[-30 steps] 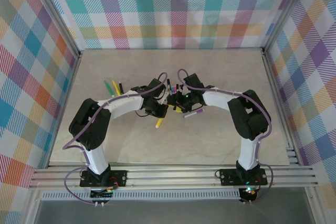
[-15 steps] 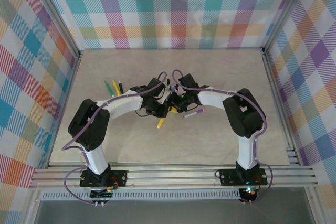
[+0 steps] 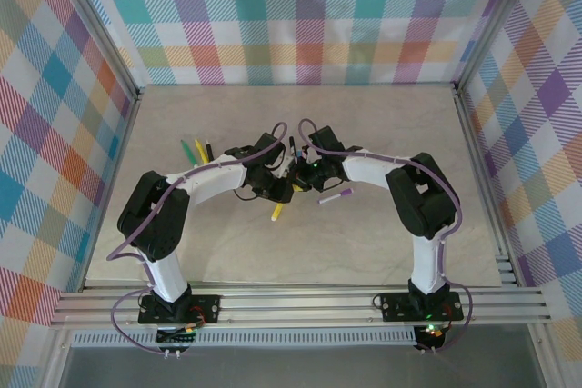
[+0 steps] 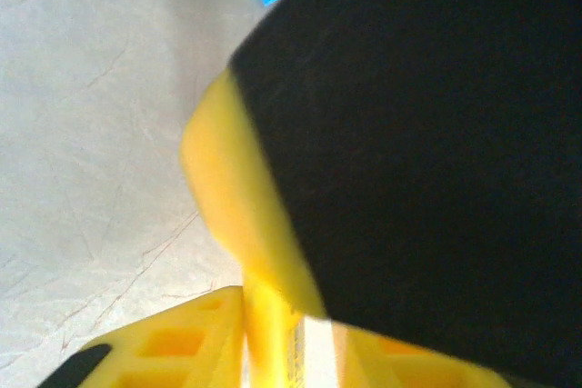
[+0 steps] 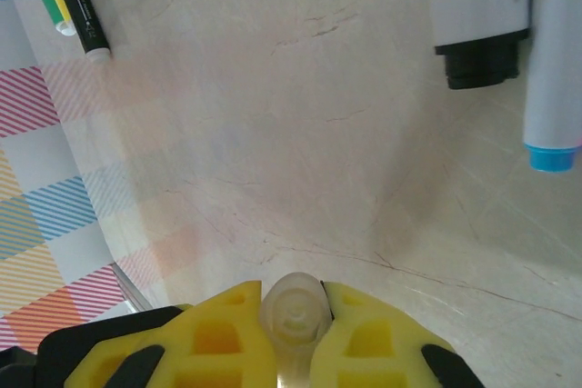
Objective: Open the pen caps
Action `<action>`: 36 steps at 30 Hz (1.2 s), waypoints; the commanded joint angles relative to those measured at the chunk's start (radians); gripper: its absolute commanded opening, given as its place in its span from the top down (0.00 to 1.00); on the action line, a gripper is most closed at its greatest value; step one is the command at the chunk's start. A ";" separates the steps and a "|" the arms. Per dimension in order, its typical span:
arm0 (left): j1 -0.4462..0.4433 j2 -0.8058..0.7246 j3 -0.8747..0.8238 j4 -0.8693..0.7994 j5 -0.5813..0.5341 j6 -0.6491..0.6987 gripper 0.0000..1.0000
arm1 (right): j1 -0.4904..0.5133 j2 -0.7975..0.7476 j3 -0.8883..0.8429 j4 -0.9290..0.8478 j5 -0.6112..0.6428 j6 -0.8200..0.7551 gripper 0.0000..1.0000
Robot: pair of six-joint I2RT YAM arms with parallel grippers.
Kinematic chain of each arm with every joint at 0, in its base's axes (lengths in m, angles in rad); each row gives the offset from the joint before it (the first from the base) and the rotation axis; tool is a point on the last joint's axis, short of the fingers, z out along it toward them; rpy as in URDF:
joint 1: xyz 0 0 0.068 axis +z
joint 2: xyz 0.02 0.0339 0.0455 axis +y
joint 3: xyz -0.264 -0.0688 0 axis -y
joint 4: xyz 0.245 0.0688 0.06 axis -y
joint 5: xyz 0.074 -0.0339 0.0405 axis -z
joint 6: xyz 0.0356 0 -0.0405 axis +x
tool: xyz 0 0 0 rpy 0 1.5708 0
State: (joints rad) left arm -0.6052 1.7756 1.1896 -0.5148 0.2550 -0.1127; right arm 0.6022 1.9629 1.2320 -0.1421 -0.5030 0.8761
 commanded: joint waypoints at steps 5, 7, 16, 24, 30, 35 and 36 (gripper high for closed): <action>0.004 -0.047 -0.040 0.035 0.034 -0.038 0.69 | 0.006 -0.022 0.043 -0.007 -0.016 0.003 1.00; 0.004 -0.049 -0.046 0.030 0.040 -0.040 0.69 | 0.006 -0.029 0.050 -0.017 -0.011 -0.001 1.00; 0.001 -0.076 -0.082 0.029 0.052 -0.046 0.83 | 0.005 -0.040 0.085 -0.042 0.000 -0.006 1.00; -0.037 -0.134 -0.150 0.042 0.127 -0.035 1.00 | -0.076 -0.040 0.159 -0.103 0.050 -0.036 1.00; -0.136 -0.278 -0.274 0.034 0.145 -0.070 1.00 | -0.253 0.023 0.334 -0.175 0.033 -0.043 1.00; -0.099 -0.317 -0.198 -0.039 -0.040 -0.091 1.00 | -0.292 0.008 0.364 -0.249 0.054 -0.101 1.00; -0.075 -0.299 -0.161 -0.055 -0.063 -0.094 1.00 | -0.300 -0.004 0.356 -0.268 0.071 -0.120 1.00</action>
State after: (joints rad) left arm -0.7288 1.4788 0.9466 -0.5198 0.2943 -0.1802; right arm 0.2737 1.9717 1.5986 -0.3096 -0.4522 0.8204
